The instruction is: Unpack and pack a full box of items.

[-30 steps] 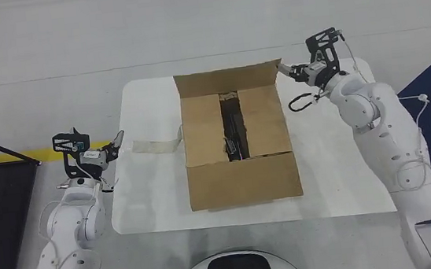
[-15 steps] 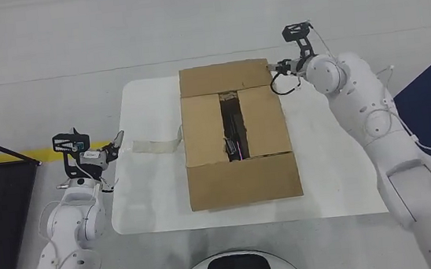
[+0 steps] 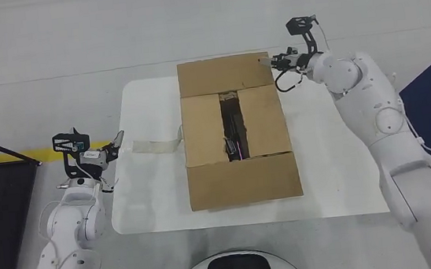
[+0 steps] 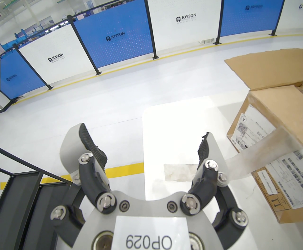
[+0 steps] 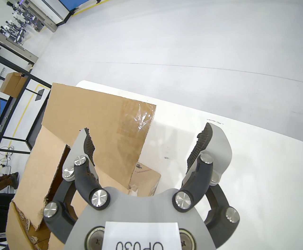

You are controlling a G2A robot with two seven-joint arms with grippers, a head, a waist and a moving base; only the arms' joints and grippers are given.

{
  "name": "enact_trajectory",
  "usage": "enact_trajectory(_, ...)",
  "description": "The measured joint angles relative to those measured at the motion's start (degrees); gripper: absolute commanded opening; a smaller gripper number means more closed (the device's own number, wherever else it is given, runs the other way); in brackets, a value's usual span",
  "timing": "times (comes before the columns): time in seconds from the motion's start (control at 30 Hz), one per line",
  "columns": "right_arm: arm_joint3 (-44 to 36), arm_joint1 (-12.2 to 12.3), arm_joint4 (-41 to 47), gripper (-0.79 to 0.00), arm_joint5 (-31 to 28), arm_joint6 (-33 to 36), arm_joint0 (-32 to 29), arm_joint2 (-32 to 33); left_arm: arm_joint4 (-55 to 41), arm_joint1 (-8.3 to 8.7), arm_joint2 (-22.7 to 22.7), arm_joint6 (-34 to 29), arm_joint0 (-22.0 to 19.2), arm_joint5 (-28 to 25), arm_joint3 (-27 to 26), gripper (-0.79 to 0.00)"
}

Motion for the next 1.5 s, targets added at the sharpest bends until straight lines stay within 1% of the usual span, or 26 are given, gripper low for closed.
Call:
enact_trajectory(0.1, -0.2, 0.0, 0.3, 0.000, -0.3, -0.1, -0.3, 0.2, 0.0, 0.00, 0.0, 0.0, 0.0, 0.0, 0.0, 0.000)
enact_trajectory(0.17, 0.7, 0.4, 4.1, 0.000, -4.2, 0.8, -2.1, 2.3, 0.0, 0.00, 0.0, 0.0, 0.0, 0.0, 0.0, 0.000)
enact_trajectory(0.2, 0.9, 0.7, 7.5, 0.000, -7.6, 1.6, -2.8, 3.7, 0.0, 0.00, 0.0, 0.0, 0.0, 0.0, 0.0, 0.000)
enact_trajectory(0.27, 0.0, 1.1, 19.0, 0.000, -19.3, 5.9, -5.2, 5.8, 0.0, 0.00, 0.0, 0.0, 0.0, 0.0, 0.0, 0.000)
enact_trajectory(0.3, -0.2, 1.3, 24.9, 0.000, -24.3, 9.3, -6.0, 6.1, 0.0, 0.00, 0.0, 0.0, 0.0, 0.0, 0.0, 0.000)
enact_trajectory(0.33, -0.8, 1.5, 32.7, 0.000, -29.4, 14.7, -6.4, 5.7, 0.0, 0.00, 0.0, 0.0, 0.0, 0.0, 0.0, 0.000)
enact_trajectory(0.37, -1.6, 1.8, 37.8, 0.000, -31.9, 18.3, -6.3, 4.9, 0.0, 0.00, 0.0, 0.0, 0.0, 0.0, 0.0, 0.000)
enact_trajectory(0.43, -5.0, 2.4, 45.9, 0.000, -33.1, 22.7, -6.0, 2.3, 0.0, 0.00, 0.0, 0.0, 0.0, 0.0, 0.0, 0.000)
enact_trajectory(0.5, -8.2, 2.8, 49.1, 0.000, -30.1, 25.3, -6.2, -0.5, 0.0, 0.00, 0.0, 0.0, 0.0, 0.0, 0.0, 0.000)
enact_trajectory(0.53, -9.9, 3.0, 51.1, 0.000, -26.2, 27.4, -6.3, -2.2, 0.0, 0.00, 0.0, 0.0, 0.0, 0.0, 0.0, 0.000)
enact_trajectory(0.6, -10.8, 3.2, 52.7, 0.000, -21.5, 29.0, -6.3, -3.3, 0.0, 0.00, 0.0, 0.0, 0.0, 0.0, 0.0, 0.000)
enact_trajectory(0.63, -10.7, 3.2, 52.6, 0.000, -20.5, 29.1, -6.2, -3.2, 0.0, 0.00, 0.0, 0.0, 0.0, 0.0, 0.0, 0.000)
enact_trajectory(0.8, -10.6, 3.1, 52.4, 0.000, -20.6, 28.9, -6.3, -3.1, 0.0, 0.00, 0.0, 0.0, 0.0, 0.0, 0.0, 0.000)
enact_trajectory(0.87, -11.4, 3.0, 50.2, 0.000, -18.4, 27.7, -6.2, -4.4, 0.0, 0.00, 0.0, 0.0, 0.0, 0.0, 0.0, 0.000)
enact_trajectory(0.9, -12.1, 2.7, 48.2, 0.000, -15.9, 27.4, -5.9, -5.6, 0.0, 0.00, 0.0, 0.0, 0.0, 0.0, 0.0, 0.000)
enact_trajectory(0.93, -12.7, 2.2, 45.8, 0.000, -11.6, 27.8, -5.4, -7.3, 0.0, 0.00, 0.0, 0.0, 0.0, 0.0, 0.0, 0.000)
enact_trajectory(1.03, -11.6, 0.9, 43.0, 0.000, -2.4, 29.3, -3.5, -11.4, 0.0, 0.00, 0.0, 0.0, 0.0, 0.0, 0.0, 0.000)
enact_trajectory(1.13, -8.9, -0.6, 41.6, 0.000, 1.5, 29.4, -1.7, -14.8, 0.0, 0.00, 0.0, 0.0, 0.0, 0.0, 0.0, 0.000)
enact_trajectory(1.33, -3.1, -3.0, 42.5, 0.000, 2.9, 30.5, 0.9, -18.6, 0.0, 0.00, 0.0, 0.0, 0.0, 0.0, 0.0, 0.000)
enact_trajectory(1.5, -0.4, -5.1, 44.5, 0.000, 3.1, 32.6, 2.5, -21.0, 0.0, 0.00, 0.0, 0.0, 0.0, 0.0, 0.0, 0.000)
